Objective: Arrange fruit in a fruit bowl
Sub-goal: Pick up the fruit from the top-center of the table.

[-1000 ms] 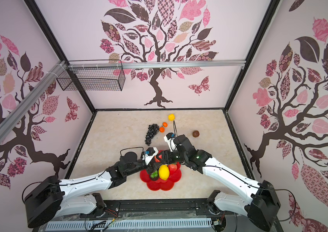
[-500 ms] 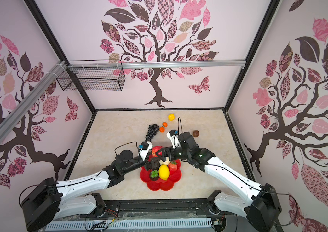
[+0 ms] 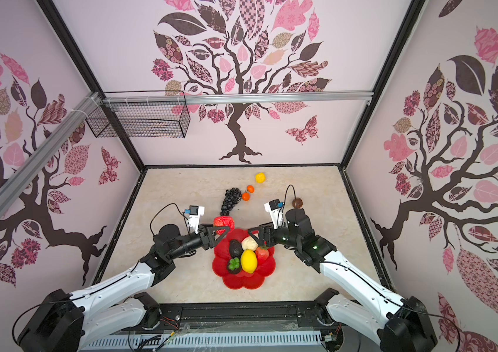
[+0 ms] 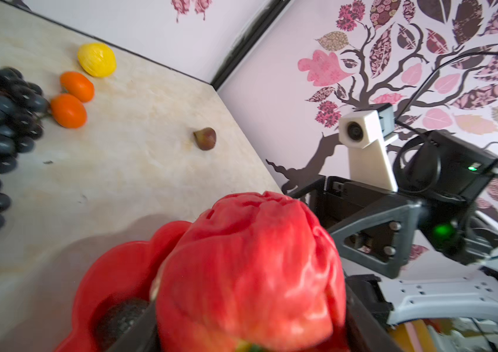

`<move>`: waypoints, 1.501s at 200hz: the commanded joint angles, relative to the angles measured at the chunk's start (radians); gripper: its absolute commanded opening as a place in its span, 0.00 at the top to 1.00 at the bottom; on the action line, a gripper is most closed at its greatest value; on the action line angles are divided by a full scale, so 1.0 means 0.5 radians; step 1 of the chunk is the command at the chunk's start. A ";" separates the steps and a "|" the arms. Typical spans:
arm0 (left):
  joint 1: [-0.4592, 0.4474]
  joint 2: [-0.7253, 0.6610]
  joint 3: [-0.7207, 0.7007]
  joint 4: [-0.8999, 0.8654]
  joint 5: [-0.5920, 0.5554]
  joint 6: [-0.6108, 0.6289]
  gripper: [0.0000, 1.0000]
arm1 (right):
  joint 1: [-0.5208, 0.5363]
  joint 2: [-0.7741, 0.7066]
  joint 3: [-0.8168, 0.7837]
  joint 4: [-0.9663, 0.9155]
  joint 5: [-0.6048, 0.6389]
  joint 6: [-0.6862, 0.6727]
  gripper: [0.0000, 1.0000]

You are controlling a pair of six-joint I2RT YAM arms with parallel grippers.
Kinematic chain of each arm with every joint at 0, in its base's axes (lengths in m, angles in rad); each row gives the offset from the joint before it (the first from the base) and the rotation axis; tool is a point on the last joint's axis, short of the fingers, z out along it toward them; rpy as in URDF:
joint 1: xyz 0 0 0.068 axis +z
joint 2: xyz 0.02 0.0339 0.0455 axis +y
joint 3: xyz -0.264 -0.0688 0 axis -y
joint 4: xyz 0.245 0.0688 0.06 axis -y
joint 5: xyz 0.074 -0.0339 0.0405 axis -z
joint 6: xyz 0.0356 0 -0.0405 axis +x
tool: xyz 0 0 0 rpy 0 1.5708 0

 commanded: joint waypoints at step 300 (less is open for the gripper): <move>0.012 0.130 -0.092 0.453 0.515 -0.361 0.49 | 0.208 0.095 -0.104 0.520 -0.231 -0.527 0.71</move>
